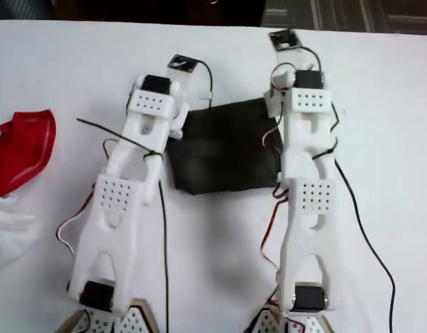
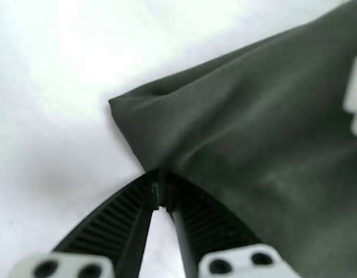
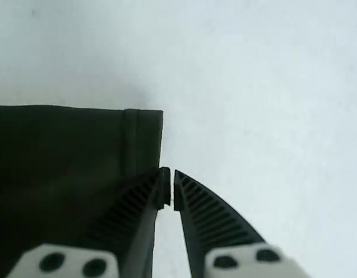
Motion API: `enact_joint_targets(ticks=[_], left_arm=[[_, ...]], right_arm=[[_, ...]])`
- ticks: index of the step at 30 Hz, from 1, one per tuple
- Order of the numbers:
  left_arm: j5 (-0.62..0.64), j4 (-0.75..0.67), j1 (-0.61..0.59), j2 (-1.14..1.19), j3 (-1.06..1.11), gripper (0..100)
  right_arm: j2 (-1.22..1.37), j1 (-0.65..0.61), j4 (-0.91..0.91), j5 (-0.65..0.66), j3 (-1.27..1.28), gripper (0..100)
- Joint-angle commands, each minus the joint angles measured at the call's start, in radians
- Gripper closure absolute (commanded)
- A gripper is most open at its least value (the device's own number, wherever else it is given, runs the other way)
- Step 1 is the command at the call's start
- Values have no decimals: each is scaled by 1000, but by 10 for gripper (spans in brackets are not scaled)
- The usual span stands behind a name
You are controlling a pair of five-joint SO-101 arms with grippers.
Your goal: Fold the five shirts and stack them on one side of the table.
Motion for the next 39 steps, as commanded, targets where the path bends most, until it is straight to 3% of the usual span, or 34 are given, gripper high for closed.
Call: enact_joint_targets(ticks=[1, 9, 13, 24, 33, 39], left_arm=[[8, -11, -15, -3, -27, 973], [8, 204, -9, -2, -320, 974], [3, 204, -44, -55, -312, 974], [3, 163, -21, -628, 481, 973], [2, -184, 117, -1057, 1202, 974], [3, -373, 161, -1154, 1449, 974]], right_arm=[[-1, 4, 51, 14, -112, 981], [-4, -24, 154, 37, -273, 981], [-10, -24, 200, 37, -344, 981], [-27, -64, 211, -12, -327, 981], [-5, -114, 209, -15, -327, 981], [79, -107, 209, -15, -330, 981]])
